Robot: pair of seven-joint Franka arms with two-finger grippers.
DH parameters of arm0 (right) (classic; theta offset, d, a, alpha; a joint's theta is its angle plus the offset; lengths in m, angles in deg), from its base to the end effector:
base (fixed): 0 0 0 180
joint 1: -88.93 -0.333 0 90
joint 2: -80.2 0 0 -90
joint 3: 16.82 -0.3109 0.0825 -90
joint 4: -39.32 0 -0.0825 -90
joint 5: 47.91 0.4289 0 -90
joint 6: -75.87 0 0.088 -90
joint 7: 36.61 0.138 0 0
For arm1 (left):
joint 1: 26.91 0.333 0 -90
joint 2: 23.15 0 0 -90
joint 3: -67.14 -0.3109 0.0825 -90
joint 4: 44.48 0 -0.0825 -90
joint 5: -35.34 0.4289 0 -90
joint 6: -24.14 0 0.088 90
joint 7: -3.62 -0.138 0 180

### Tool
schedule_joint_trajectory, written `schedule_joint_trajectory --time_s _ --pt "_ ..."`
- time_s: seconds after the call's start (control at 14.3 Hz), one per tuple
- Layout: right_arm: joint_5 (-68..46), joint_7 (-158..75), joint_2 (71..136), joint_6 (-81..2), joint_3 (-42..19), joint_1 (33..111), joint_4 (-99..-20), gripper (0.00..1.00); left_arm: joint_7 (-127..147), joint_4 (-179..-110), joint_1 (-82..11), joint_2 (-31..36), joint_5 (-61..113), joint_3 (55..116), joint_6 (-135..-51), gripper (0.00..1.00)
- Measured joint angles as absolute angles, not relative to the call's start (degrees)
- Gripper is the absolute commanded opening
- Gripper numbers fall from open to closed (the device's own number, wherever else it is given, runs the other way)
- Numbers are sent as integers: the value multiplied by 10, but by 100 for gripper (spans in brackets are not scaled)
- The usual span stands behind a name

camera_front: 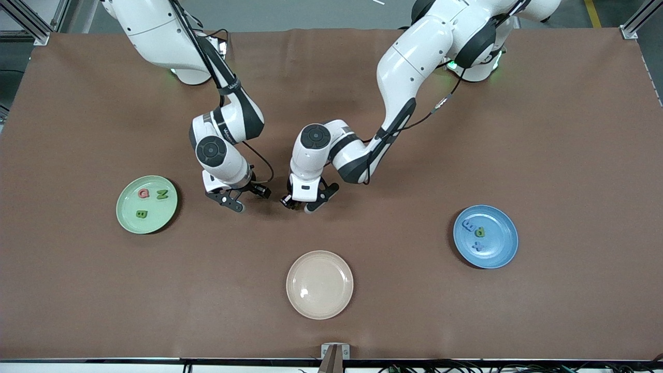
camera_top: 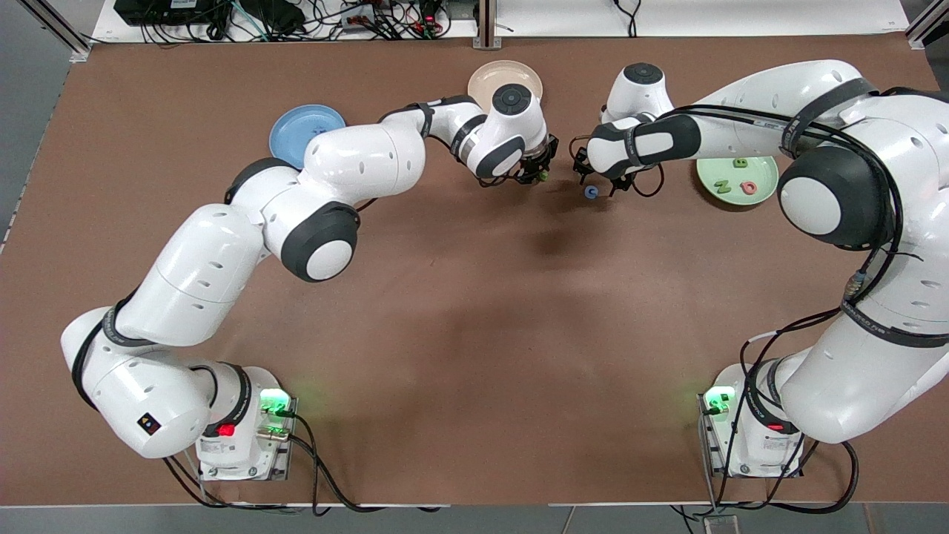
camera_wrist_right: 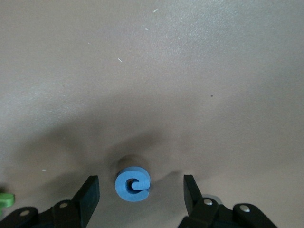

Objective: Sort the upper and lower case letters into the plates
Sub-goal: 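Grasp the green u with the left gripper while the right gripper grasps the C, then place the u on the blue plate while the right gripper places the C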

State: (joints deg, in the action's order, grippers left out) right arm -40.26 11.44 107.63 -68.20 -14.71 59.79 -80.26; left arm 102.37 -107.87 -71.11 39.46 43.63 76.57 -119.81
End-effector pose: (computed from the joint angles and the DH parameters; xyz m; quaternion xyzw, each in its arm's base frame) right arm 0.5345 0.2728 0.1140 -0.9714 0.2343 0.0377 0.0079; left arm 0.5315 -0.6473 0.1201 0.9095 0.3825 0.0256 0.1609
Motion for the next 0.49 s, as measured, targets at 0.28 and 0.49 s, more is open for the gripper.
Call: schedule_joint_trajectory --time_s 0.28,0.49 --pt "-403 115 1081 -687 -147 594 -803 61 1024 -1079 -711 396 436 763 -1201 2" --pt "-402 115 1083 -690 -147 592 -803 54 1024 -1076 -710 396 436 759 -1203 0"
